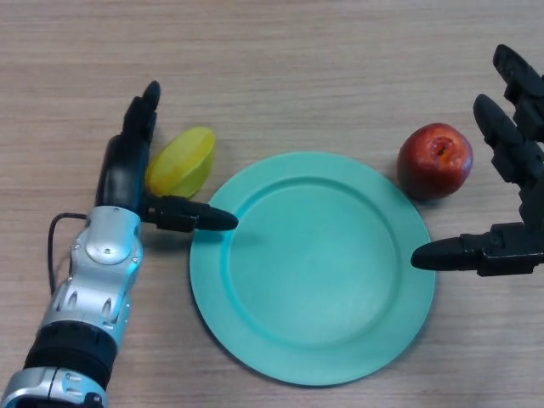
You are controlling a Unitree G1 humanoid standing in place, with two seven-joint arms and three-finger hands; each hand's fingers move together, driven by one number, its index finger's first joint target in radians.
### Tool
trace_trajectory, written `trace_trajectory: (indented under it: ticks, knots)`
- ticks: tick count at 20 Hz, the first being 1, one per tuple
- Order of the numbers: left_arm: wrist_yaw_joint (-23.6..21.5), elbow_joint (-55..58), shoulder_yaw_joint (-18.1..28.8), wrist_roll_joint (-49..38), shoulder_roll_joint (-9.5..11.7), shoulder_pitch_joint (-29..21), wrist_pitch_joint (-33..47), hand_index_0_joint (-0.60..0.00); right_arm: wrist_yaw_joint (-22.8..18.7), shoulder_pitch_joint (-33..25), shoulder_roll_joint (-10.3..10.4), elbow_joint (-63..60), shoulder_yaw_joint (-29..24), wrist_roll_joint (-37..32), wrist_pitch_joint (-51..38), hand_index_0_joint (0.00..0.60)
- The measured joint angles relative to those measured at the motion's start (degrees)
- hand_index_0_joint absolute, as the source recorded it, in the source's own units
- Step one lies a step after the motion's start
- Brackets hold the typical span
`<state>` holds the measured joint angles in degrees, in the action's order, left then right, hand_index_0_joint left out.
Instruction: Pick up the yellow starfruit and place it on the plate
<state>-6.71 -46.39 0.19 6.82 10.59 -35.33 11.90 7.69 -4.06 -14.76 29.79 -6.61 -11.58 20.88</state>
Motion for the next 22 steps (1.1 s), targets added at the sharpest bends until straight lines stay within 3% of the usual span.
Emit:
trace_trajectory:
  ticks: [6, 7, 8, 11, 12, 13, 18, 22]
  knots:
    - [-2.08, -3.77, 0.04, 1.58, -0.03, -1.47, 3.74, 0.000, 0.00, 0.02, -0.11, 0.56, -0.04, -0.09, 0.01, 0.000]
    - [-4.38, -4.99, -0.14, 3.52, -0.03, -1.72, 5.15, 0.000, 0.01, 0.06, -0.16, 0.99, -0.06, -0.09, 0.01, 0.000]
    - [-5.26, -5.23, -0.22, 5.04, -0.02, -1.73, 5.23, -0.050, 0.01, 0.09, -0.16, 1.36, -0.09, -0.09, 0.14, 0.000]
    - [-5.54, -5.32, -1.25, 6.29, 0.05, -1.73, 5.25, -0.451, 0.01, 0.17, -0.16, 1.99, -0.11, -0.10, 0.22, 0.000]
    - [-5.54, -5.32, -1.44, 6.31, 0.05, -1.72, 5.25, -0.550, 0.01, 0.27, -0.16, 2.05, -0.12, -0.10, 0.26, 0.000]
    - [-6.77, -5.26, -1.30, 8.41, 0.08, -1.68, 5.43, -0.600, 0.01, 0.31, -0.16, 2.42, -0.14, -0.12, 1.20, 0.000]
    - [-6.95, -2.67, -1.12, 8.36, 0.12, -0.17, 6.02, -0.600, 0.01, 0.55, -0.16, 2.65, -0.18, -0.14, 2.02, 0.000]
    - [-6.27, 6.07, -1.02, 7.65, 0.36, 1.87, 2.51, -0.600, -0.03, 0.63, -0.16, 3.91, -0.26, -0.17, 2.89, 0.000]
